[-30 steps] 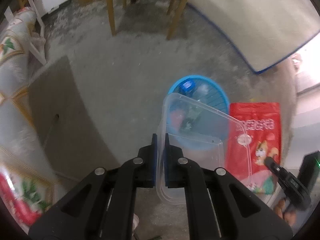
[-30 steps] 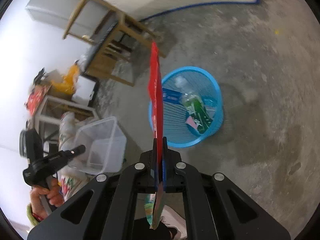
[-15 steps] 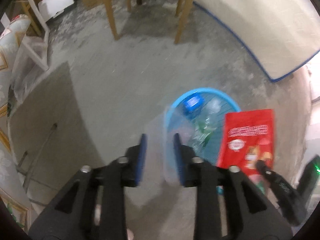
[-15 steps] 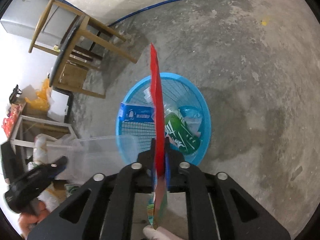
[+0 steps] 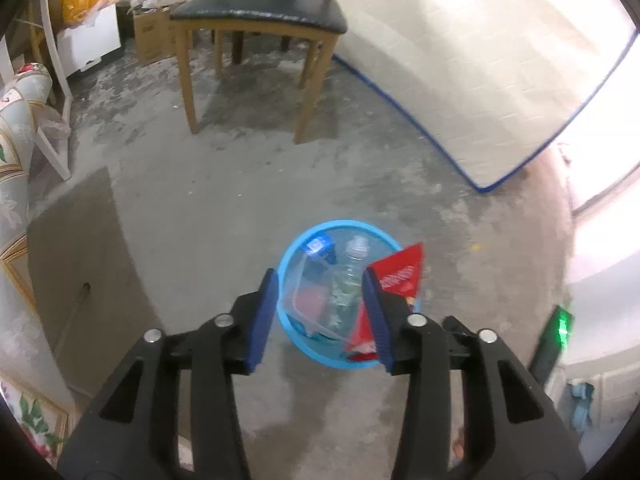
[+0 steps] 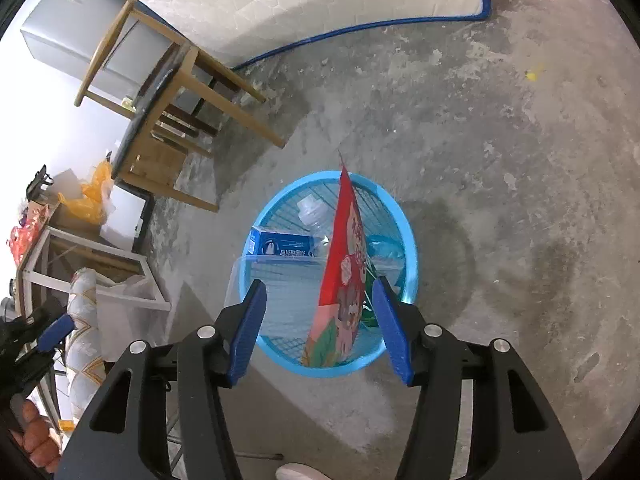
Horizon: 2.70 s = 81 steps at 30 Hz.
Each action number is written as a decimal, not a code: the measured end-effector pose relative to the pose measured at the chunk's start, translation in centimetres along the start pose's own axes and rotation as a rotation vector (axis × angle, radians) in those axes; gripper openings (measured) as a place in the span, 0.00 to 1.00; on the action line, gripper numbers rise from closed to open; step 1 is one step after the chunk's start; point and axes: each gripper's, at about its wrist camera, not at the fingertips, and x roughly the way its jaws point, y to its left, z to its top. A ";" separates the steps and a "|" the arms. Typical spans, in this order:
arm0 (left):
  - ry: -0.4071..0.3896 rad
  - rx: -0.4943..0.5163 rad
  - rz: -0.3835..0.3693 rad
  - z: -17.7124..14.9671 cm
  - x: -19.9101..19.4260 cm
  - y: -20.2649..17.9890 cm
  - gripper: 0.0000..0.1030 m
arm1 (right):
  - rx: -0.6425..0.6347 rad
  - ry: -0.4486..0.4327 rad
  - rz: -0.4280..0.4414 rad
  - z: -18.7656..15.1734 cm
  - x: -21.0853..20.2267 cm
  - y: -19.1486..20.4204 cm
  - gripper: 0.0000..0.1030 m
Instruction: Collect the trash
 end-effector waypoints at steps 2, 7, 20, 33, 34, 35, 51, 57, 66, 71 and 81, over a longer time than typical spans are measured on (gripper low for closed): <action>-0.020 0.014 -0.022 -0.4 -2.2 0.2 0.48 | -0.005 -0.011 0.006 -0.4 -1.1 -0.1 0.53; -0.092 0.070 -0.067 -2.5 -9.6 1.5 0.63 | -0.053 -0.021 0.003 -1.7 -3.9 0.1 0.57; -0.291 -0.057 -0.142 -17.2 -25.6 10.6 0.89 | -0.447 -0.086 -0.066 -10.1 -15.2 10.8 0.85; -0.422 -0.348 0.130 -31.4 -34.5 27.1 0.92 | -0.931 -0.160 0.255 -22.8 -19.7 31.0 0.94; -0.434 -0.369 0.128 -32.1 -34.8 28.0 0.92 | -0.950 -0.109 0.311 -23.9 -19.1 32.4 0.94; -0.444 -0.392 0.129 -32.6 -35.0 28.9 0.92 | -0.967 -0.055 0.363 -25.0 -18.4 33.8 0.94; -0.389 -0.400 0.238 -31.5 -30.9 35.7 0.91 | -1.193 0.479 0.703 -37.8 -7.0 50.1 0.93; -0.343 -0.375 0.256 -30.5 -28.8 35.9 0.68 | -1.221 0.577 0.752 -38.8 -2.9 52.6 0.92; -0.326 -0.366 0.302 -30.9 -28.8 36.2 0.39 | -1.210 0.657 0.755 -39.9 -0.4 53.3 0.61; -0.330 -0.381 0.271 -31.5 -29.0 36.0 0.23 | -1.200 0.655 0.743 -39.9 -0.9 52.2 0.41; -0.329 -0.443 0.267 -34.1 -30.5 36.3 0.08 | -1.169 0.652 0.680 -39.2 -3.0 49.0 0.05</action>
